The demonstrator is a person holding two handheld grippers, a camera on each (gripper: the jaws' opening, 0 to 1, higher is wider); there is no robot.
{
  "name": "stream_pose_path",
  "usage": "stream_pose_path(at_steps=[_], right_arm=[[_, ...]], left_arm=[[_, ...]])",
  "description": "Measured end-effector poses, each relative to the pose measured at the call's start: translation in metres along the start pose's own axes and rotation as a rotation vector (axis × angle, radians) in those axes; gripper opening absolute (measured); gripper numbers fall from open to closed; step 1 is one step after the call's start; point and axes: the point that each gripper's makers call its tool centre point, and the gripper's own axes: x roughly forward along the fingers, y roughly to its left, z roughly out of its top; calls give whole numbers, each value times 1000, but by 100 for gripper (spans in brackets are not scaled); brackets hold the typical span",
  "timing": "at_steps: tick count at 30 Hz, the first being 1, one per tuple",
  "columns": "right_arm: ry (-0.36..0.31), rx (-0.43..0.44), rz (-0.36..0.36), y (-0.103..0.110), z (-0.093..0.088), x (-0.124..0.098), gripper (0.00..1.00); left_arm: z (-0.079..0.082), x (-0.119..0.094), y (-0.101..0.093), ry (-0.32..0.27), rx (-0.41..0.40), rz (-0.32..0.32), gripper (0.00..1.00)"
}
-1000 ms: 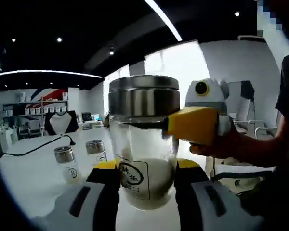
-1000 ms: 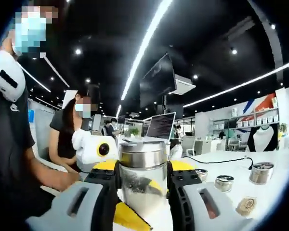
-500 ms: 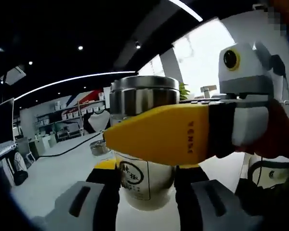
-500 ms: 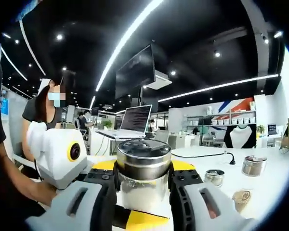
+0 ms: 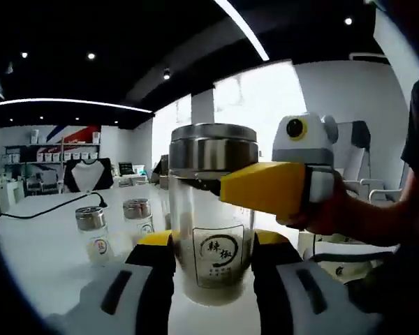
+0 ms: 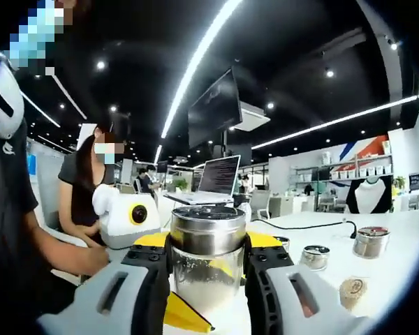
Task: Rotate the seasoning bottle until the label or dispensing opening points toward the visible target arrow and the bottle remains upright within the marked orientation range
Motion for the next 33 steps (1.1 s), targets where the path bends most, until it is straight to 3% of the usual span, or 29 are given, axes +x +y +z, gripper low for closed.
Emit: stream_pose_path(at_steps=[5, 9, 11, 13, 15, 17, 18, 22, 28, 33], right_arm=[[-39, 48, 97, 12, 10, -12, 38], [-75, 53, 205, 28, 18, -21, 38], [-87, 63, 221, 29, 18, -24, 38], [-87, 70, 208, 25, 18, -23, 38], [-77, 100, 167, 18, 16, -21, 38], [-69, 54, 106, 9, 14, -16, 38], [-54, 35, 79, 6, 11, -14, 37], [-16, -13, 32, 3, 3, -3, 37], [-41, 31, -96, -12, 1, 12, 37], [-36, 53, -159, -16, -4, 21, 37]], left_arm=[[8, 4, -17, -51, -30, -88, 46], [10, 4, -39, -51, -70, -205, 46], [10, 5, -41, -44, -62, -202, 46], [10, 5, -37, -36, -33, -158, 46], [9, 5, -32, -25, -65, -128, 46], [8, 4, -19, -17, -31, -51, 46], [6, 3, -8, -1, 16, 18, 45], [-3, -2, 14, 82, 155, 171, 45], [3, -16, 43, 65, 206, 402, 45], [0, -20, 51, 72, 198, 453, 45]])
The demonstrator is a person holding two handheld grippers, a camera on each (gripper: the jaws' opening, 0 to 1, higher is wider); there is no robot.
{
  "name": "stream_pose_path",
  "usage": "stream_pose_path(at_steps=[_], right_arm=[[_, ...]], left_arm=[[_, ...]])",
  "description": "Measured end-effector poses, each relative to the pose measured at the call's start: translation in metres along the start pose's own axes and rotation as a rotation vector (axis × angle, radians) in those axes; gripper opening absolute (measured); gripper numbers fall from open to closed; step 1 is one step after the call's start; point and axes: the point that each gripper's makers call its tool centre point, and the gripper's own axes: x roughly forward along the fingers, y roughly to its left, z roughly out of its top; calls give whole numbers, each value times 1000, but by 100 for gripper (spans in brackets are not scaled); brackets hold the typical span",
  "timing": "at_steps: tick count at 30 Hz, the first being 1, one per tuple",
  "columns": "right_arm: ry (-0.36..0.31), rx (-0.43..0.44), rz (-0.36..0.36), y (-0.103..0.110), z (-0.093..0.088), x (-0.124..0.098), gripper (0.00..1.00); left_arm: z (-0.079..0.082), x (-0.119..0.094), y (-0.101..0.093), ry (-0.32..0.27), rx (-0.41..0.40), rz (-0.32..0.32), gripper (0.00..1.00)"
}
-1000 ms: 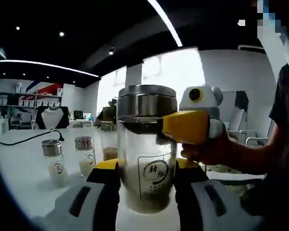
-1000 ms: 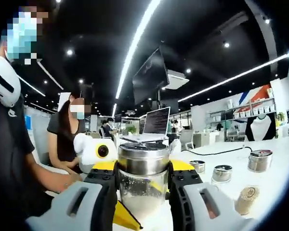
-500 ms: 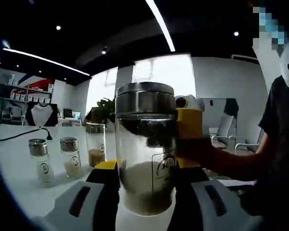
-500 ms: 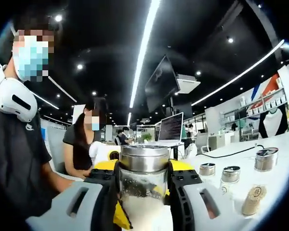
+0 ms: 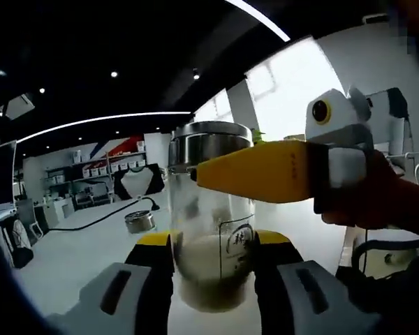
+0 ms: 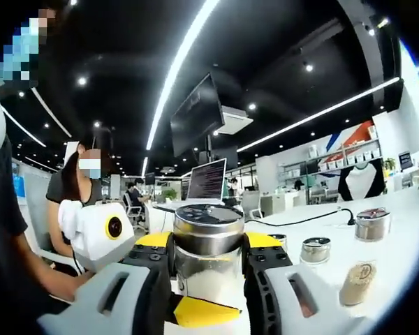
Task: Rotate the seasoning bottle until the label or dispensing opening points toward the visible target arrow and the bottle remains upright within the marked orientation range
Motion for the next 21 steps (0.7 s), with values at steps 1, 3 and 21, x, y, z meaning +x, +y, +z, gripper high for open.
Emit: stream_pose_path(at_steps=[1, 3, 21], right_arm=[[-2, -5, -10, 1, -1, 2, 37], [-6, -6, -25, 1, -2, 5, 37], [80, -32, -55, -12, -2, -10, 36]], left_arm=[[-1, 0, 1, 2, -1, 9, 45], [-1, -1, 4, -1, 13, 41, 45], [-2, 6, -21, -8, -62, -202, 44]])
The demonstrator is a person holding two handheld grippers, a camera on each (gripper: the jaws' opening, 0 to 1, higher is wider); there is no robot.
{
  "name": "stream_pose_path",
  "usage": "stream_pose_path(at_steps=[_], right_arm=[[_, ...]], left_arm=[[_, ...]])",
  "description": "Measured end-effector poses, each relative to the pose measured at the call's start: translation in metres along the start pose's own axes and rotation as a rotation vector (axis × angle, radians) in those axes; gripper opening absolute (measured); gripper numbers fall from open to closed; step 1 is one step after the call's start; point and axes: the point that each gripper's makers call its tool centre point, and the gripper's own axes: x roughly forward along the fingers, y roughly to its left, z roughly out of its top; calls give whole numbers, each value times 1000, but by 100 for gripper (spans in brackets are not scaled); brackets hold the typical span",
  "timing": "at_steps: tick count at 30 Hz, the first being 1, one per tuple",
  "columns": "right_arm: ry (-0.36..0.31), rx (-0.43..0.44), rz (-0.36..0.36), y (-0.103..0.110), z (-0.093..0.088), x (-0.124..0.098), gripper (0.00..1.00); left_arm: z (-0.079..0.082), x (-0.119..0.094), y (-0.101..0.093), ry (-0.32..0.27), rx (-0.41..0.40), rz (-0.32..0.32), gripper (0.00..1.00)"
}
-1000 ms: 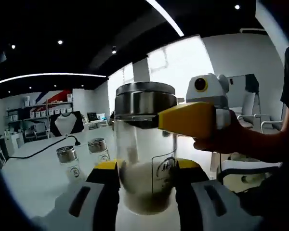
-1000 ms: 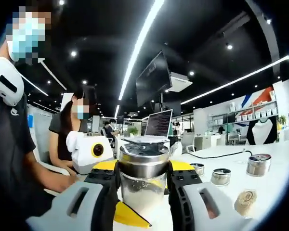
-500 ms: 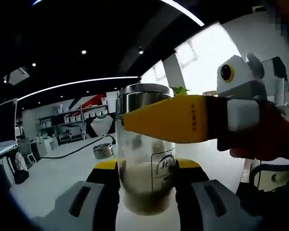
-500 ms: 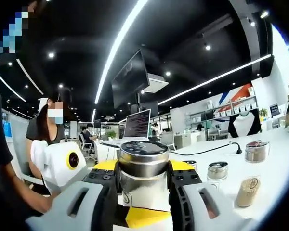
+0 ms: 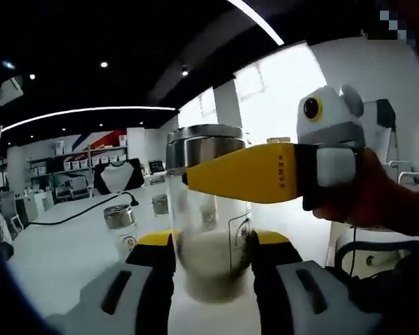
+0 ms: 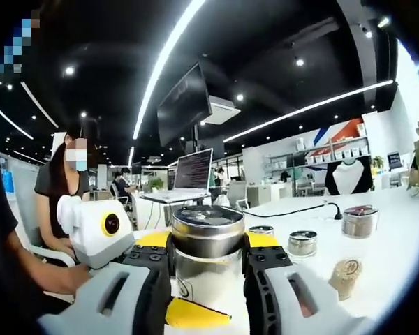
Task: Rotate the seasoning bottle until the label or dispensing opening points toward the visible target arrow and the bottle remains upright within the marked orientation range
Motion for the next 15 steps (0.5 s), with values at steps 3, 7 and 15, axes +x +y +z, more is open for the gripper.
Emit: stream_pose_path(at_steps=[3, 7, 15], right_arm=[[5, -15, -2, -4, 1, -5, 36], [5, -21, -19, -15, 4, -14, 36], [20, -64, -57, -42, 10, -37, 36]], left_arm=[[5, -1, -2, -18, -17, -27, 45], [5, -1, -1, -18, -44, -53, 51], [-3, -5, 13, 8, -96, -52, 70]])
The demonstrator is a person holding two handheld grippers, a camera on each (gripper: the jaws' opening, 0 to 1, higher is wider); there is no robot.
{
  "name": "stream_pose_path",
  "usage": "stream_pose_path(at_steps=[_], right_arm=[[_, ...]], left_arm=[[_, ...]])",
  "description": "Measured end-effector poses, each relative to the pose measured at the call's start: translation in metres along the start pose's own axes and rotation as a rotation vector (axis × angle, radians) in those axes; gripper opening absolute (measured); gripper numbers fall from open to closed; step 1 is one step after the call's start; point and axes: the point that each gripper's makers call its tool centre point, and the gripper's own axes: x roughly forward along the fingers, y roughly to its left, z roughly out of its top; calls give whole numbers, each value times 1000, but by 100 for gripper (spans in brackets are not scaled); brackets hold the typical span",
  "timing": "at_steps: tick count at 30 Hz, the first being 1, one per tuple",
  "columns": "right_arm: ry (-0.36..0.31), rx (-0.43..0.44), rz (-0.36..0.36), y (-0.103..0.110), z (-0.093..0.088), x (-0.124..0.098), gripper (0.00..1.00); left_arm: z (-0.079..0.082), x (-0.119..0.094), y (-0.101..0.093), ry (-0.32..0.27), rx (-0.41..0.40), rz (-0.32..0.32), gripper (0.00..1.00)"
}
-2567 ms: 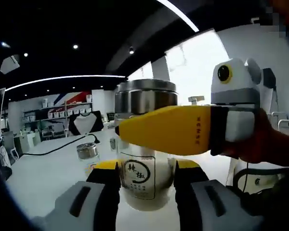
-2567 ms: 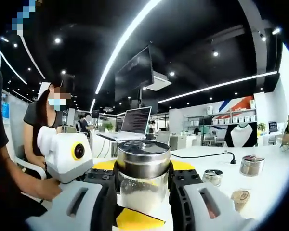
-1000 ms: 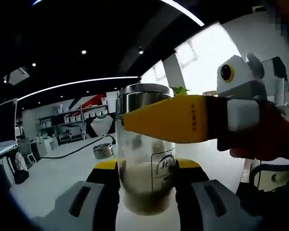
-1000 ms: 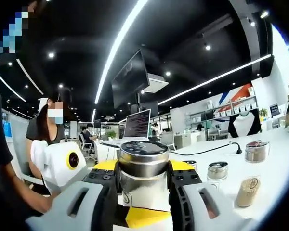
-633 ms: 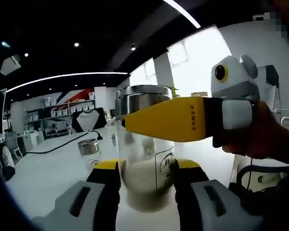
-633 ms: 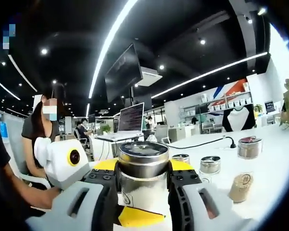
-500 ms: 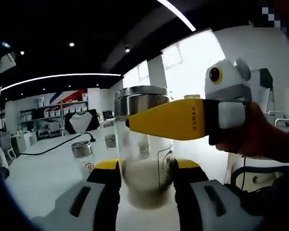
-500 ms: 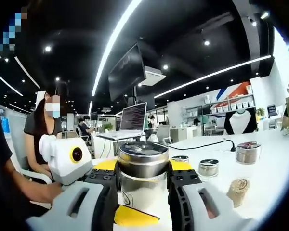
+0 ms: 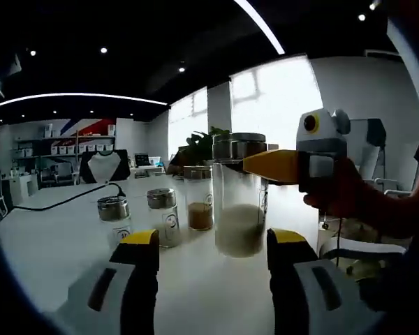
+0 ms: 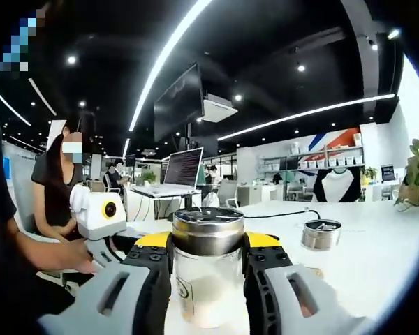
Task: Rotate the seasoning bottle until the label or dispensing opening points toward the visible target arrow and the bottle remains upright within the marked orientation range
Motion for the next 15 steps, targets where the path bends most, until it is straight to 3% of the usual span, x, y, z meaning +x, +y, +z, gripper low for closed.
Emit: stream_pose_path(at_steps=[9, 15], right_arm=[[14, -20, -24, -39, 1, -25, 36], [5, 5, -42, -69, 0, -40, 36]], left_arm=[[-6, -2, 15, 30, -35, 25, 100], [-16, -7, 25, 78, -13, 52, 100]])
